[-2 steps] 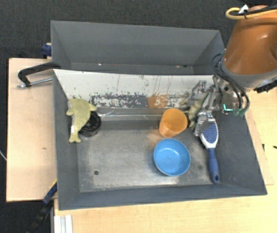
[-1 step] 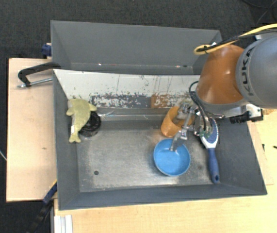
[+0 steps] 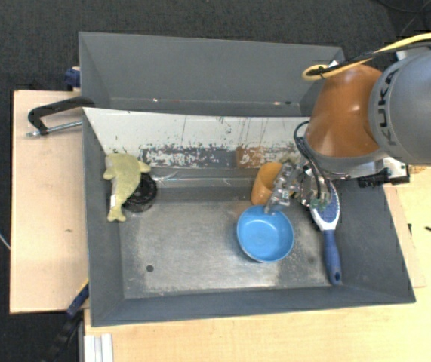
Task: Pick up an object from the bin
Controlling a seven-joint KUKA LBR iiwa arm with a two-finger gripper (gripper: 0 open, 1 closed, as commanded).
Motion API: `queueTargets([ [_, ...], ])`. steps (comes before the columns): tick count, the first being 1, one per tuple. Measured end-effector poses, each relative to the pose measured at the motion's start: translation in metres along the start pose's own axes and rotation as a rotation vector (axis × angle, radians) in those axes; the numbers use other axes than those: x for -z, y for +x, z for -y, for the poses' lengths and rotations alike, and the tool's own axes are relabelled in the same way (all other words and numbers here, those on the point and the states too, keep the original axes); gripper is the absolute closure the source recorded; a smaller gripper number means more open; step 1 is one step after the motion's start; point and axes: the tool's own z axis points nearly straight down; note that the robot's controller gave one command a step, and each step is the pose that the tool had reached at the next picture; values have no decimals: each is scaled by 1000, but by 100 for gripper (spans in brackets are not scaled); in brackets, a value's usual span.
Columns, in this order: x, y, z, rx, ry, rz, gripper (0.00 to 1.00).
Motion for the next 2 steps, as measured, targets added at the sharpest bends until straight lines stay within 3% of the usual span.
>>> queueTargets([
  [1, 85, 3, 0, -38, 2, 10, 100],
  [2, 122, 1, 4, -50, 3, 7, 100],
])
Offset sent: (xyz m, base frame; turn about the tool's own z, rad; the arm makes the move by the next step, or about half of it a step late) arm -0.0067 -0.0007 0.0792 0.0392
